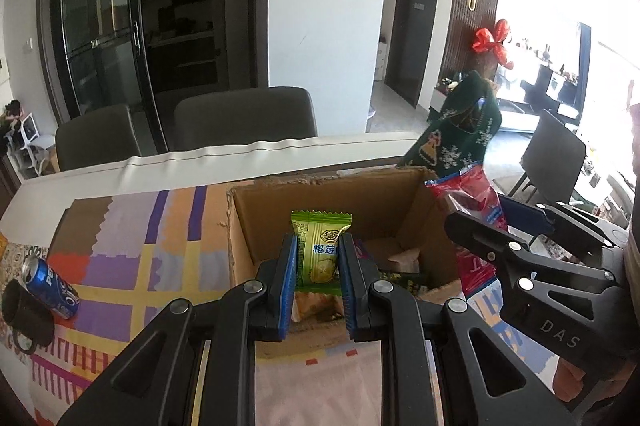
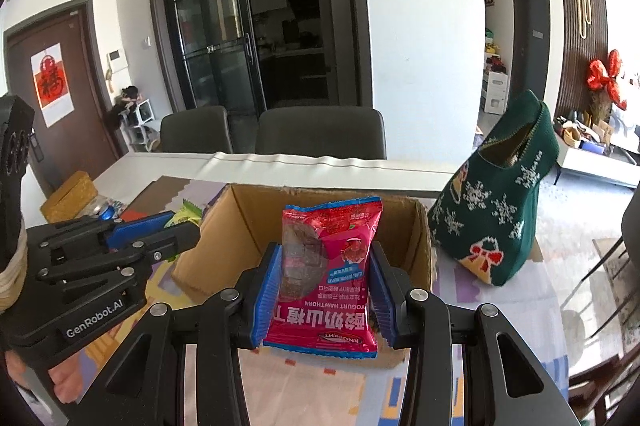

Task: Organize snacks
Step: 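Carry both snacks over the box and open both tools to drop them, then move both open tools back from the box to the last snacks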

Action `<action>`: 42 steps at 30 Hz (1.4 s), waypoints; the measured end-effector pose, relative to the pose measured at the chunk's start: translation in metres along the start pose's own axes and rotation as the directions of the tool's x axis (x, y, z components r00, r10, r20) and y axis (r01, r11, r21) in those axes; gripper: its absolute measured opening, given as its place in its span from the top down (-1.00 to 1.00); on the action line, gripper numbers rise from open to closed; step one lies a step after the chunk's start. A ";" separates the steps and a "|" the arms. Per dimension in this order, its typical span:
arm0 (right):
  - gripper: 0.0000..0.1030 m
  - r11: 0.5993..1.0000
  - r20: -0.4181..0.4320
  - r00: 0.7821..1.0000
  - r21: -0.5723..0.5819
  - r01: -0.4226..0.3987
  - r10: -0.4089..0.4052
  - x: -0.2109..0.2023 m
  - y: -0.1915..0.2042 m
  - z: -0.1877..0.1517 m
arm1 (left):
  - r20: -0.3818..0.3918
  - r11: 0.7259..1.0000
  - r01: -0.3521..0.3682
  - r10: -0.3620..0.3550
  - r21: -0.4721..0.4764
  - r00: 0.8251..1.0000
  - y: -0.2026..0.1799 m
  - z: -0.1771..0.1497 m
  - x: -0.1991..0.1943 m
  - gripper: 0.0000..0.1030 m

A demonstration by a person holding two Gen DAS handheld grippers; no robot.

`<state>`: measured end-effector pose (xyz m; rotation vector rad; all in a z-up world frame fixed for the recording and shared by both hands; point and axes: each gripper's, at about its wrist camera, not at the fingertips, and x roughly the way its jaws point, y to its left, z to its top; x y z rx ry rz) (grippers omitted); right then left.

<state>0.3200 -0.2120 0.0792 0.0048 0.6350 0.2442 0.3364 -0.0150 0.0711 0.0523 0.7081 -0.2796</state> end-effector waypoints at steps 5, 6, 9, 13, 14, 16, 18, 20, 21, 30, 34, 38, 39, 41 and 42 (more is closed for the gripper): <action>0.17 1.000 -0.018 1.000 0.000 -0.005 0.005 0.018 -0.002 0.008 | -0.018 1.000 -0.024 0.024 -0.005 1.000 0.004 0.007 0.014 0.55; 0.17 1.000 -0.020 1.000 0.003 -0.005 0.005 0.020 -0.003 0.009 | -0.022 0.999 -0.037 0.037 -0.014 0.999 0.005 0.007 0.016 0.50; 0.07 1.000 -0.025 1.000 0.010 0.002 -0.002 0.027 -0.005 0.011 | -0.025 0.997 -0.074 0.073 -0.023 0.997 0.008 0.006 0.017 0.01; -0.12 1.000 -0.009 1.000 0.008 0.025 -0.025 0.022 -0.006 0.005 | -0.005 0.993 -0.116 0.116 -0.006 0.993 0.004 -0.002 0.007 -0.28; -0.14 1.000 -0.007 1.000 0.003 0.027 -0.027 0.021 -0.005 0.004 | -0.004 0.993 -0.121 0.121 -0.003 0.993 0.004 -0.003 0.006 -0.33; -0.16 0.999 -0.008 0.999 -0.002 0.034 -0.034 0.016 -0.005 0.000 | 0.010 0.991 -0.133 0.133 0.008 0.991 0.001 -0.010 -0.003 -0.46; -0.16 1.000 -0.006 1.000 -0.005 0.025 -0.025 0.008 -0.005 -0.005 | 0.017 0.990 -0.139 0.139 0.008 0.990 -0.002 -0.015 -0.011 -0.55; -0.18 1.000 -0.002 1.000 -0.008 0.027 -0.027 0.000 -0.005 -0.011 | 0.016 0.990 -0.138 0.138 0.004 0.990 -0.005 -0.023 -0.020 -0.56; -0.23 1.000 -0.001 1.000 -0.013 0.027 -0.027 -0.004 -0.004 -0.014 | 0.012 0.991 -0.135 0.135 0.003 0.991 -0.006 -0.026 -0.023 -0.57; -0.33 0.997 0.010 0.999 -0.075 0.035 -0.034 -0.043 0.003 -0.052 | -0.042 0.991 -0.129 0.130 0.021 0.991 -0.023 -0.075 -0.049 -0.60; -0.33 0.995 -0.014 0.999 -0.098 0.031 -0.033 -0.053 0.003 -0.074 | -0.060 0.991 -0.128 0.129 0.023 0.990 -0.031 -0.096 -0.058 -0.60; -0.33 0.993 -0.034 0.999 -0.110 0.032 -0.036 -0.064 0.002 -0.093 | -0.099 0.994 -0.112 0.111 -0.006 0.989 -0.040 -0.121 -0.064 -0.60; -0.33 0.993 -0.039 0.999 -0.110 0.031 -0.035 -0.066 0.002 -0.097 | -0.109 0.994 -0.108 0.106 -0.013 0.988 -0.041 -0.126 -0.065 -0.60; -0.33 0.993 -0.048 0.998 -0.113 0.032 -0.037 -0.070 0.000 -0.107 | -0.135 0.995 -0.096 0.091 -0.026 0.987 -0.045 -0.137 -0.065 -0.60; -0.33 0.993 -0.051 0.998 -0.114 0.032 -0.038 -0.072 -0.001 -0.111 | -0.150 0.995 -0.092 0.086 -0.032 0.985 -0.048 -0.143 -0.064 -0.60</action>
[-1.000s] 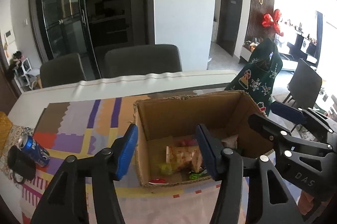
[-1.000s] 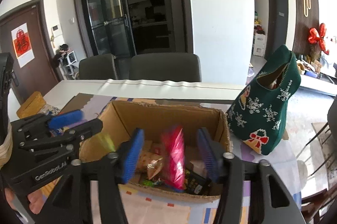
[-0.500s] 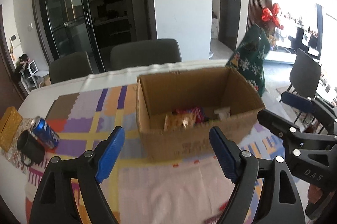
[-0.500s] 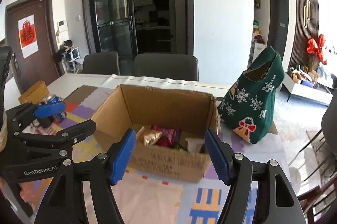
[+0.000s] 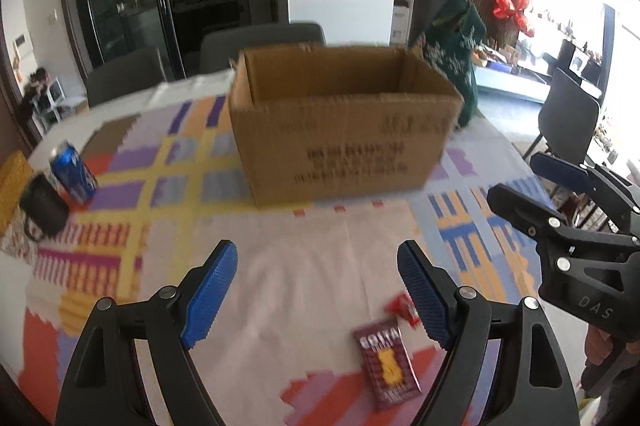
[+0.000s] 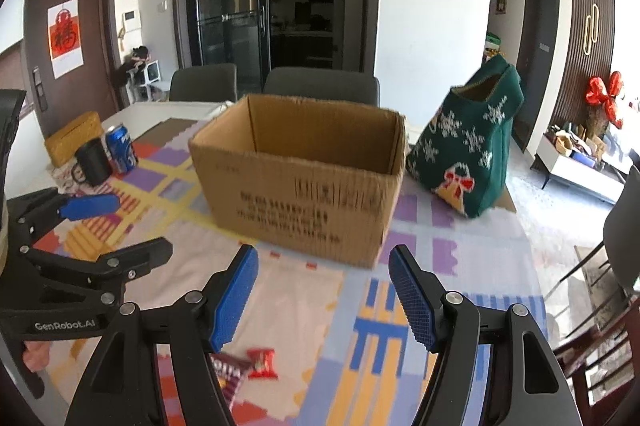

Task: Organize snacks
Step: 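Move both open tools back from the box to the last snacks, then grasp the COSTA coffee pack with the left tool while the right tool grasps the red candy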

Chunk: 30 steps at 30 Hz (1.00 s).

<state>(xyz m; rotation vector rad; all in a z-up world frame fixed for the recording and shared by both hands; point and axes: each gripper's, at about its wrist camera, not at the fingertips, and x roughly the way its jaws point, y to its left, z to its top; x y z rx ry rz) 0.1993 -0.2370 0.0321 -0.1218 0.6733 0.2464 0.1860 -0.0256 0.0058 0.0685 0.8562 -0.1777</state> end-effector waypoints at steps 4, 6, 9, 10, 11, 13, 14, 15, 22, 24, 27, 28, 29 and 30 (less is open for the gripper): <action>-0.33 1.000 -0.027 1.000 0.003 -0.001 0.001 -0.003 -0.002 -0.021 | -0.064 1.000 0.019 -0.020 -0.015 0.998 -0.010 -0.024 0.010 -0.59; -0.33 1.000 -0.044 0.999 0.003 0.002 -0.001 -0.004 -0.003 -0.031 | -0.108 1.000 0.023 -0.023 -0.003 0.994 -0.017 -0.037 0.018 -0.59; -0.33 1.000 -0.081 0.997 0.016 0.003 -0.002 -0.002 -0.006 -0.047 | -0.166 0.999 0.045 -0.046 -0.009 0.985 -0.024 -0.054 0.029 -0.59; -0.33 1.000 -0.094 0.996 0.022 0.001 0.001 -0.001 -0.007 -0.051 | -0.180 0.999 0.045 -0.046 -0.007 0.983 -0.026 -0.058 0.033 -0.59; -0.33 1.000 -0.118 0.993 0.030 -0.002 0.005 0.002 -0.009 -0.058 | -0.196 0.999 0.045 -0.044 0.000 0.980 -0.030 -0.064 0.037 -0.59; -0.33 0.999 -0.150 0.989 0.040 -0.001 0.007 0.005 -0.011 -0.068 | -0.211 0.999 0.042 -0.040 0.004 0.977 -0.033 -0.071 0.040 -0.58; -0.33 0.999 -0.160 0.987 0.044 0.000 0.007 0.007 -0.011 -0.071 | -0.220 0.999 0.043 -0.041 0.005 0.975 -0.034 -0.074 0.042 -0.58; -0.33 0.999 -0.174 0.985 0.050 0.002 0.007 0.008 -0.012 -0.077 | -0.230 0.999 0.045 -0.042 0.005 0.972 -0.037 -0.077 0.045 -0.57; -0.33 0.996 -0.241 0.970 0.087 0.014 0.007 0.013 -0.015 -0.108 | -0.270 0.999 0.038 -0.031 0.021 0.962 -0.051 -0.092 0.061 -0.36; -0.33 0.995 -0.253 0.967 0.099 0.015 0.011 0.014 -0.016 -0.114 | -0.270 0.999 0.030 -0.019 0.034 0.963 -0.055 -0.095 0.063 -0.30; -0.33 0.992 -0.274 0.962 0.124 0.014 0.020 0.016 -0.018 -0.122 | -0.261 0.998 0.007 0.010 0.065 0.965 -0.061 -0.097 0.067 -0.26; -0.33 0.991 -0.279 0.960 0.133 0.014 0.024 0.017 -0.019 -0.124 | -0.259 0.997 0.005 0.014 0.071 0.966 -0.061 -0.098 0.068 -0.25; -0.33 0.991 -0.282 0.959 0.136 0.014 0.025 0.018 -0.019 -0.125 | -0.260 0.997 0.004 0.014 0.072 0.966 -0.062 -0.098 0.070 -0.20; -0.33 0.990 -0.288 0.957 0.140 0.015 0.026 0.018 -0.019 -0.127 | -0.265 0.998 0.005 0.013 0.068 0.964 -0.062 -0.099 0.071 -0.17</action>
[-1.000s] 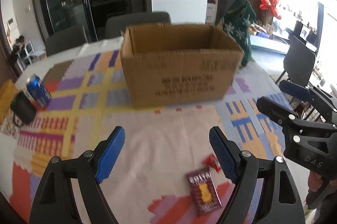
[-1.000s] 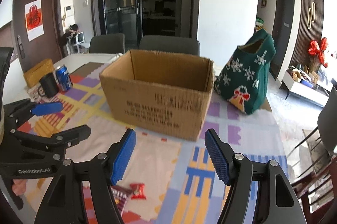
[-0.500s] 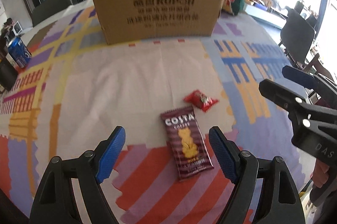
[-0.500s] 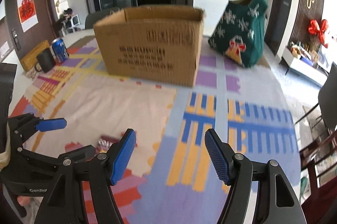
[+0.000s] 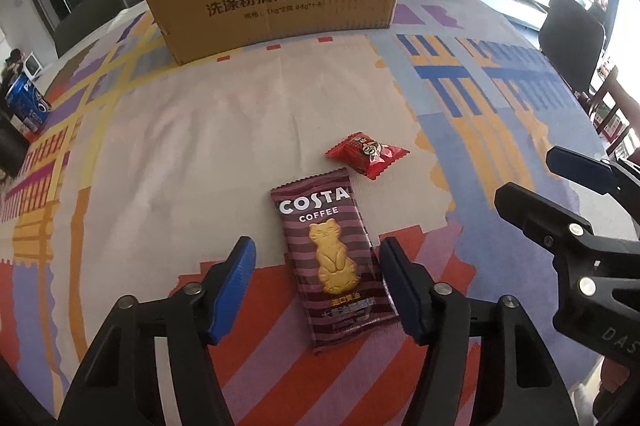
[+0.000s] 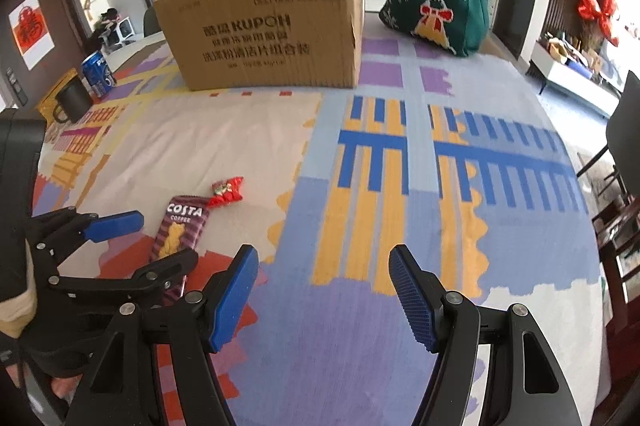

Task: Organize snacks
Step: 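Grasp the COSTA coffee pack with the left tool while the right tool grasps the red candy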

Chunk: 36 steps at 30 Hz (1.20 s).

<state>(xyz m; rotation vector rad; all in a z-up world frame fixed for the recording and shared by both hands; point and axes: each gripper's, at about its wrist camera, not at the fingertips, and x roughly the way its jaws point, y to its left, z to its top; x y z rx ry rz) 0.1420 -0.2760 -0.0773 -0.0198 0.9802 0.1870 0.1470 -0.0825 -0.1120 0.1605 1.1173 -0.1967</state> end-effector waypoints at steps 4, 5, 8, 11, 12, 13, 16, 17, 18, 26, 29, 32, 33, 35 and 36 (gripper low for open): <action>-0.33 1.000 -0.007 1.000 0.003 0.000 0.000 0.002 0.001 -0.002 | 0.001 1.000 0.018 -0.018 -0.016 1.000 0.002 0.001 0.003 0.03; -0.33 1.000 -0.007 1.000 0.002 0.000 0.000 0.002 0.002 -0.002 | 0.003 1.000 0.026 -0.026 -0.017 1.000 0.003 0.001 0.002 0.09; -0.33 1.000 -0.012 1.000 0.002 -0.006 0.006 0.003 0.003 -0.001 | 0.012 0.999 0.034 -0.034 -0.019 0.999 0.005 0.000 0.001 0.19; -0.33 1.000 -0.016 1.000 -0.001 -0.011 0.011 0.004 0.006 0.000 | 0.017 0.999 0.039 -0.039 -0.020 0.999 0.007 -0.001 0.001 0.23; -0.33 1.000 -0.017 1.000 -0.005 -0.012 0.012 0.004 0.008 0.000 | 0.018 0.999 0.040 -0.039 -0.024 0.999 0.009 -0.001 0.001 0.23; -0.33 1.000 -0.017 1.000 -0.007 -0.012 0.012 0.005 0.010 0.001 | 0.018 0.999 0.041 -0.040 -0.028 0.999 0.011 -0.001 0.001 0.24; -0.33 1.000 -0.020 1.000 -0.013 -0.015 0.015 0.006 0.013 0.003 | 0.035 0.998 0.046 -0.044 -0.048 0.998 0.019 -0.002 -0.004 0.25; -0.33 1.000 -0.021 1.000 -0.017 -0.015 0.014 0.007 0.015 0.004 | 0.047 0.997 0.047 -0.044 -0.053 0.998 0.022 -0.001 -0.007 0.25; -0.33 1.000 -0.021 1.000 -0.021 -0.015 0.015 0.007 0.017 0.005 | 0.056 0.997 0.046 -0.043 -0.055 0.998 0.024 -0.001 -0.009 0.25; -0.33 0.998 -0.029 0.999 -0.057 -0.029 0.027 0.016 0.033 0.018 | 0.102 0.994 0.043 -0.032 -0.105 0.994 0.050 0.002 -0.018 0.25; -0.33 0.997 -0.030 0.999 -0.075 -0.035 0.033 0.021 0.041 0.025 | 0.110 0.991 0.042 -0.028 -0.125 0.994 0.058 0.003 -0.019 0.25; -0.33 0.995 -0.037 0.999 -0.090 -0.037 0.034 0.028 0.048 0.032 | 0.118 0.988 0.037 -0.019 -0.148 0.993 0.068 0.003 -0.020 0.25; -0.33 0.994 -0.040 0.999 -0.097 -0.040 0.036 0.031 0.051 0.034 | 0.120 0.987 0.038 -0.019 -0.156 0.993 0.071 0.003 -0.020 0.25; -0.33 0.993 -0.049 0.998 -0.106 -0.045 0.040 0.036 0.056 0.038 | 0.123 0.985 0.039 -0.018 -0.167 0.992 0.076 0.003 -0.020 0.25; -0.33 0.993 -0.053 0.998 -0.111 -0.051 0.045 0.038 0.059 0.039 | 0.124 0.984 0.040 -0.018 -0.172 0.992 0.077 0.003 -0.020 0.25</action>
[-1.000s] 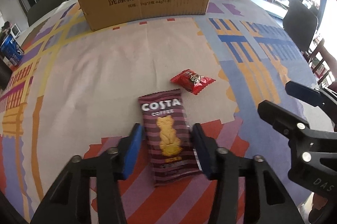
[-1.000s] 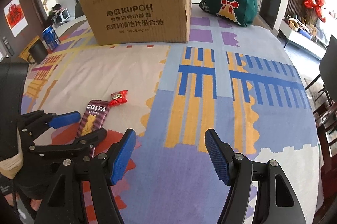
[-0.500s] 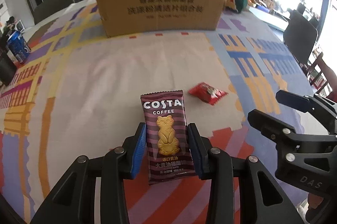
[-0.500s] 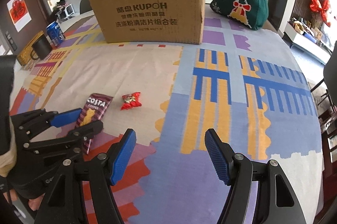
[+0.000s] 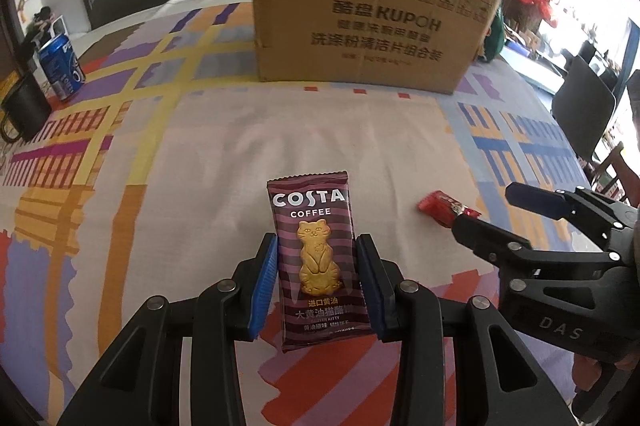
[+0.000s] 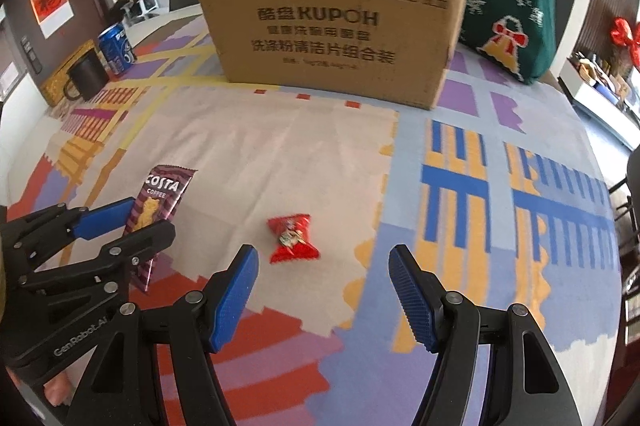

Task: Organize snacks
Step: 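Grasp the COSTA coffee pack with the left tool while the right tool grasps the red candy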

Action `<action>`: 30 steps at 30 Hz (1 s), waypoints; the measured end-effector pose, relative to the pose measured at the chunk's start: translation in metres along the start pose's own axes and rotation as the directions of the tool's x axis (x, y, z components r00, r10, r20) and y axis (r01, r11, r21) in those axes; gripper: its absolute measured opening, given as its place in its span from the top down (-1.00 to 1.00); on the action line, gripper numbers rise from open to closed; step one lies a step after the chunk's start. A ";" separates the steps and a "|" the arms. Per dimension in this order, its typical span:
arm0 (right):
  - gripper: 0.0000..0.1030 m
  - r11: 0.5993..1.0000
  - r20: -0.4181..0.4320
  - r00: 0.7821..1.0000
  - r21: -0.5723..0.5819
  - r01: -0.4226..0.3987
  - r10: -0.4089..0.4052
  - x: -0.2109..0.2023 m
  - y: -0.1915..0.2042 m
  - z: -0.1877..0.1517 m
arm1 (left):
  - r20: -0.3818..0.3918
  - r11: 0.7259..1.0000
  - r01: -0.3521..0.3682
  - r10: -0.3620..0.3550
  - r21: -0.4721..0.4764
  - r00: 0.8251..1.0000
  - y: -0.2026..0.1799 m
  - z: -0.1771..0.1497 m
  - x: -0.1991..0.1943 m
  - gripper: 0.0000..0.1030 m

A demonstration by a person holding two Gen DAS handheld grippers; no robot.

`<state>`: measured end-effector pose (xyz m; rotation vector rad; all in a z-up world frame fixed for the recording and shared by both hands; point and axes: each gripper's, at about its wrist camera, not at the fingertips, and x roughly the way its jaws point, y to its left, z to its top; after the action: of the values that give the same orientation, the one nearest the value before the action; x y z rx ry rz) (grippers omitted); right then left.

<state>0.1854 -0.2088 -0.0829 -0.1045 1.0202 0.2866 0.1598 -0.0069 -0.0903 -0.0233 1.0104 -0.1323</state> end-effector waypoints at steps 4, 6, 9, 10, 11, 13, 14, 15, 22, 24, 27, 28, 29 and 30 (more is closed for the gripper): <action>-0.29 1.000 -0.013 1.000 -0.012 -0.011 0.011 0.009 0.005 0.006 | 0.000 1.000 0.003 -0.003 -0.005 1.000 0.002 0.001 0.002 0.25; -0.18 1.000 -0.022 1.000 -0.021 -0.013 0.012 0.014 0.008 0.009 | 0.002 1.000 0.006 -0.006 -0.004 1.000 0.002 0.002 0.003 0.25; -0.07 1.000 -0.038 0.999 -0.016 -0.023 0.023 0.020 0.009 0.011 | 0.007 1.000 0.004 -0.004 0.002 1.000 0.001 0.003 0.004 0.25; -0.03 1.000 -0.042 0.999 -0.013 -0.023 0.022 0.022 0.009 0.012 | 0.007 1.000 0.003 -0.003 0.005 1.000 0.001 0.004 0.004 0.25; -0.01 1.000 -0.045 0.999 -0.012 -0.022 0.022 0.024 0.009 0.012 | 0.008 1.000 0.002 -0.002 0.007 1.000 0.000 0.004 0.004 0.25; 0.15 1.000 -0.057 0.998 -0.016 -0.019 0.018 0.029 0.010 0.012 | 0.008 1.000 0.002 -0.002 0.008 1.000 0.000 0.005 0.005 0.25; 0.18 1.000 -0.062 0.998 -0.015 -0.019 0.018 0.031 0.010 0.012 | 0.007 1.000 0.003 -0.003 0.008 1.000 0.000 0.006 0.006 0.25; 0.22 1.000 -0.070 0.997 -0.014 -0.025 0.024 0.034 0.010 0.012 | 0.006 1.000 0.004 -0.004 0.007 1.000 0.000 0.006 0.006 0.25; 0.43 0.999 -0.066 0.997 -0.017 -0.039 0.038 0.034 0.011 0.011 | 0.006 1.000 0.010 -0.010 0.004 1.000 0.000 0.011 0.006 0.25; 0.43 0.999 -0.059 0.997 -0.014 -0.042 0.041 0.033 0.011 0.011 | 0.010 1.000 0.006 -0.006 0.006 1.000 0.000 0.012 0.005 0.25; 0.43 0.999 -0.045 0.998 -0.001 -0.052 0.052 0.027 0.009 0.010 | 0.017 1.000 0.005 -0.005 0.008 1.000 -0.001 0.014 0.002 0.25; 0.43 0.999 -0.037 0.998 0.002 -0.053 0.053 0.025 0.009 0.011 | 0.022 1.000 0.005 -0.005 0.008 1.000 -0.002 0.015 0.001 0.25; 0.43 0.998 -0.032 0.998 0.004 -0.055 0.055 0.023 0.009 0.011 | 0.024 1.000 0.005 -0.005 0.008 1.000 -0.002 0.016 -0.001 0.25; 0.43 0.998 -0.024 0.998 0.006 -0.058 0.058 0.020 0.009 0.012 | 0.026 1.000 0.007 -0.007 0.008 1.000 -0.002 0.017 -0.001 0.25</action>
<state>0.2024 -0.1941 -0.0938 -0.0731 1.0492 0.3363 0.1728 -0.0093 -0.0802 -0.0212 0.9843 -0.1419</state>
